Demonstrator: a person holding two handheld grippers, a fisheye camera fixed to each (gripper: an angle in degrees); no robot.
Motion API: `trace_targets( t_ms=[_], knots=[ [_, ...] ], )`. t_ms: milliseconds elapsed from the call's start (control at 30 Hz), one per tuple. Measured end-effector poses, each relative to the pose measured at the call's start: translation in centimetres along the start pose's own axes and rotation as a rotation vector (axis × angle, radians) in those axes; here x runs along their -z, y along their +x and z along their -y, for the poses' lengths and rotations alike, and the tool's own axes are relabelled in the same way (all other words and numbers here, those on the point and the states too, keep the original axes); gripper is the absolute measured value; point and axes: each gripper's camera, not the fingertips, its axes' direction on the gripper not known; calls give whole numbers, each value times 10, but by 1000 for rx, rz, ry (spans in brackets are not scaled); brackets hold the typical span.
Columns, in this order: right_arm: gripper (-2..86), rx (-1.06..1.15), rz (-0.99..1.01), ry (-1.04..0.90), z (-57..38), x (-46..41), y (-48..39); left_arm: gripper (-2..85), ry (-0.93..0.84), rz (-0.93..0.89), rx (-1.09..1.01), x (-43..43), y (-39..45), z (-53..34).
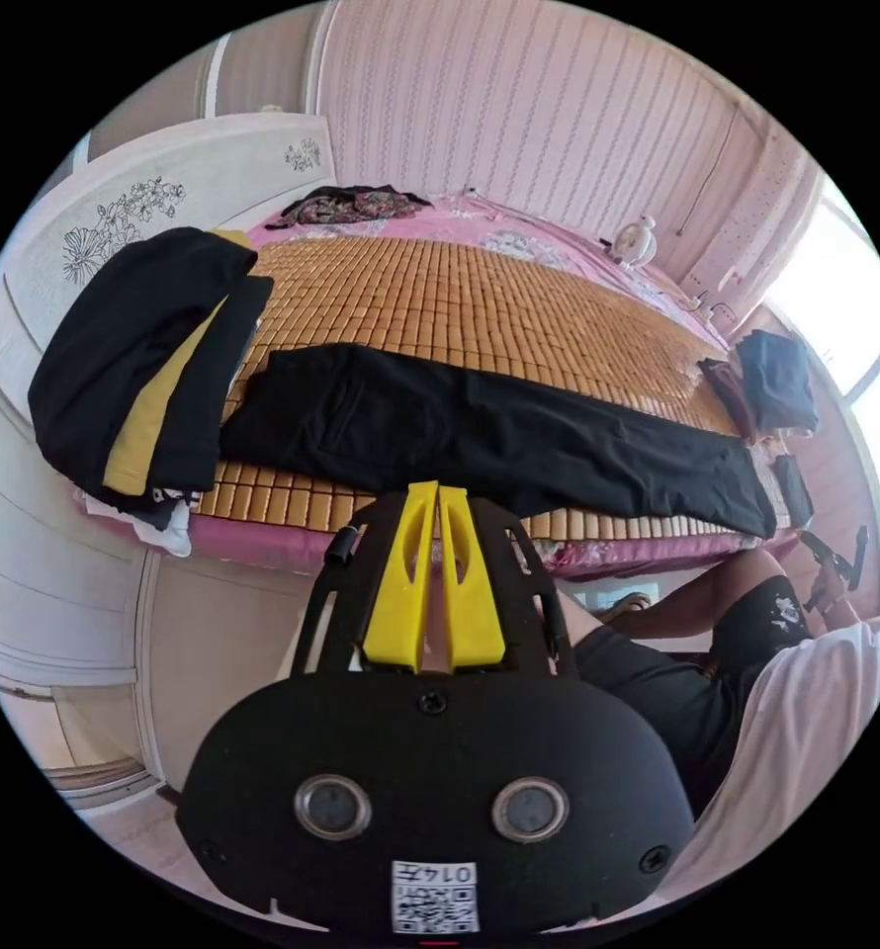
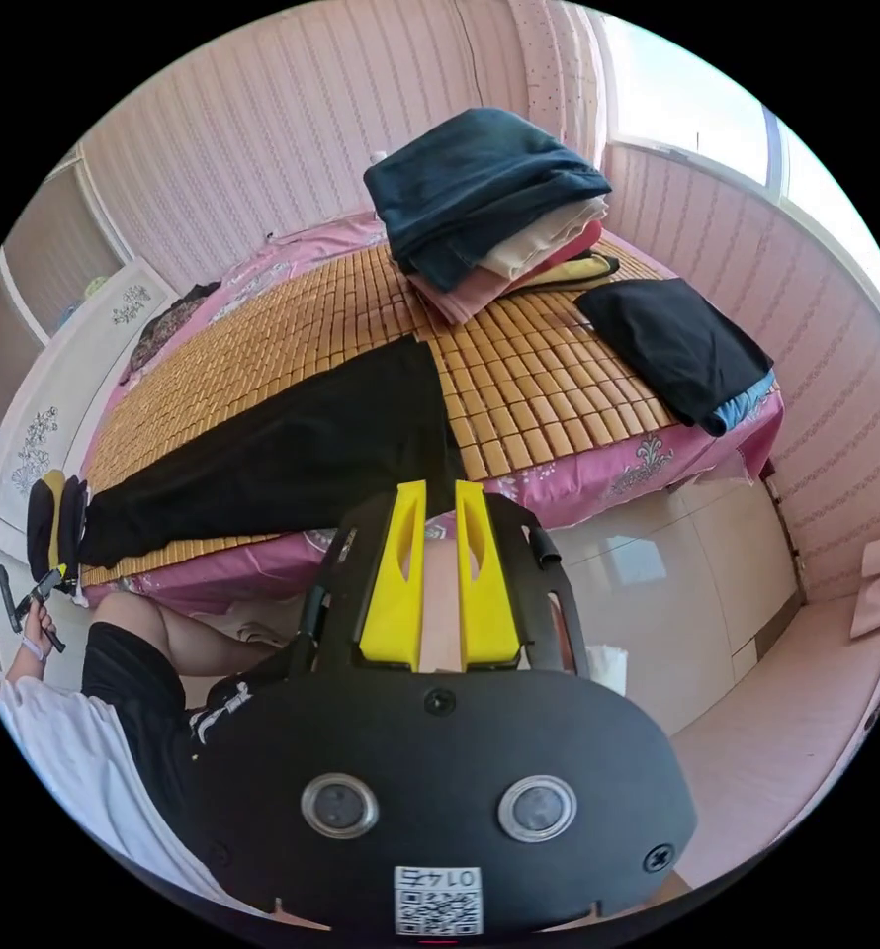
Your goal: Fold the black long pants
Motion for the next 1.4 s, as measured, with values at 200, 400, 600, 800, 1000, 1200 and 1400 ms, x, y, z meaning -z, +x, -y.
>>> trace_targets(
  t_ms=[200, 400, 600, 800, 1000, 1200, 1400],
  knots=[
    [47, 77, -111, 170, -37, 55, -19, -6, 179, -102, -197, 34, 48, -22],
    [53, 116, -42, 217, -71, 89, -9, 42, 223, -176, -364, 39, 110, -32],
    [44, 129, -3, 210, -92, 99, 4, 48, 194, -204, -522, 31, 160, -34],
    [54, 146, 107, 190, -74, 86, 17, 49, 130, -252, -585, 5, 182, -4],
    [79, 194, 101, 178, -17, 57, 18, 52, 80, -290, -645, -36, 205, 52],
    [93, 160, 129, 101, 61, 10, 29, 58, 13, -314, -696, -91, 248, 118],
    [82, 174, 26, 11, 123, -62, 39, 62, -207, -362, -682, -157, 289, 171]
  ],
)
